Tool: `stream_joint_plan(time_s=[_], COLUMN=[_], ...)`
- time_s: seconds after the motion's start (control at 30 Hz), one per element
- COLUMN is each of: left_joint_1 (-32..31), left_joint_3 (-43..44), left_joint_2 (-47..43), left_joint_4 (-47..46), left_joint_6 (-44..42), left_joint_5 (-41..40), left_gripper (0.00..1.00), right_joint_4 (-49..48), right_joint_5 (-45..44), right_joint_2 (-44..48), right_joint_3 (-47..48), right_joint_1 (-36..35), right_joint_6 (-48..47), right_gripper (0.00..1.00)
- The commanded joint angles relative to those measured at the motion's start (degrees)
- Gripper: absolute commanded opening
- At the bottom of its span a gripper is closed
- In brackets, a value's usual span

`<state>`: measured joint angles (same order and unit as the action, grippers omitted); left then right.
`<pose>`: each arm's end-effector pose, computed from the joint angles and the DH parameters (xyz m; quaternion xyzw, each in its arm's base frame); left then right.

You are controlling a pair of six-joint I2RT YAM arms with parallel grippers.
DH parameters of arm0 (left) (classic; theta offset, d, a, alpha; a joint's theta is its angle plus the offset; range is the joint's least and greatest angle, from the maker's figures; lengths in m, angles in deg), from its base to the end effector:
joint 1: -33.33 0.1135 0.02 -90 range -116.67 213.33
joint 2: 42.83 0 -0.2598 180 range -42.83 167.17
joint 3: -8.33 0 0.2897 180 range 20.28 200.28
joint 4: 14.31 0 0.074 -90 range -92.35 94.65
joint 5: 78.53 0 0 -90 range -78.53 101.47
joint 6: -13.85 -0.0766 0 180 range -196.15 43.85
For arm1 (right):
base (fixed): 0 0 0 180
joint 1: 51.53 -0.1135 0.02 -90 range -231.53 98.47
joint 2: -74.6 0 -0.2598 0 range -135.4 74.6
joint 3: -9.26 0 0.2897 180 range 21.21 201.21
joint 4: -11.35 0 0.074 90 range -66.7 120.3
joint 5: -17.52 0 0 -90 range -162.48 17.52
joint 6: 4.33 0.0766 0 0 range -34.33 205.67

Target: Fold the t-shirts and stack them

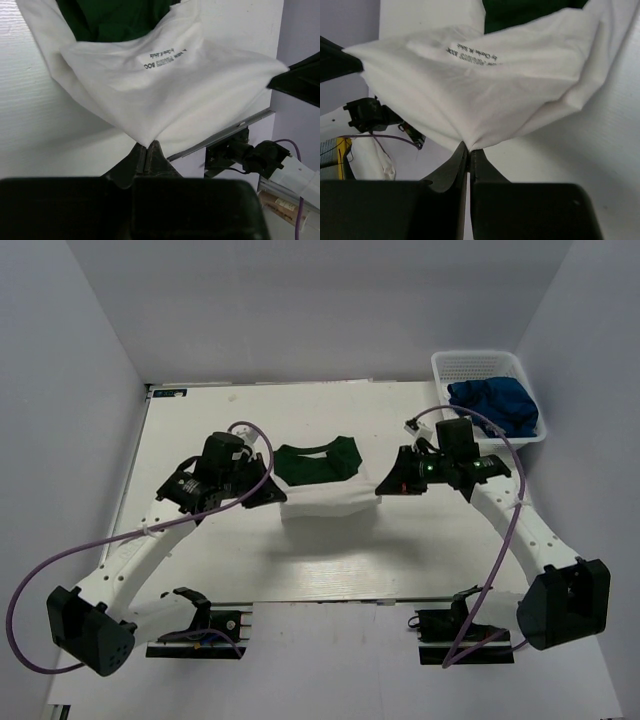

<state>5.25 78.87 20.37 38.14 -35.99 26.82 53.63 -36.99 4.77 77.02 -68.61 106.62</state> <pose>0.2503 -0.1565 0.2776 -0.0457 0.9162 -0.3144 0.2440 0.2904 0.1357 0.2516 -0.0885 0.8813 0.3860 0.2578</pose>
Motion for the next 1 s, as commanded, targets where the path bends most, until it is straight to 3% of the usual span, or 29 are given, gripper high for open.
stream_joint_plan(time_s=[0.0,0.2,0.5,0.7,0.97], left_joint_1=[0.48,1.71,2.24,4.16,9.7], left_joint_3=[3.02,6.45,14.87,22.0,29.83], left_joint_2=[-0.97,0.26,10.87,20.81,31.36], left_joint_4=[1.97,-1.27,-3.31,-2.78,-5.23], left_joint_6=[-0.88,1.59,2.46,1.15,0.44], left_joint_5=[-4.26,-16.55,-30.54,-31.97,-27.15], left_gripper=[0.0,0.0,0.0,0.0,0.0], right_joint_4=[2.28,-2.02,-5.89,-4.66,-5.54], right_joint_5=[4.51,9.6,7.5,6.53,7.32], right_joint_2=[-2.59,-12.95,-26.49,-35.27,-46.0], right_joint_3=[7.46,15.28,30.65,36.11,48.24], right_joint_1=[0.73,1.0,1.35,2.31,3.37], right_joint_6=[-2.58,-0.39,2.34,3.13,4.71], right_gripper=[0.0,0.0,0.0,0.0,0.0])
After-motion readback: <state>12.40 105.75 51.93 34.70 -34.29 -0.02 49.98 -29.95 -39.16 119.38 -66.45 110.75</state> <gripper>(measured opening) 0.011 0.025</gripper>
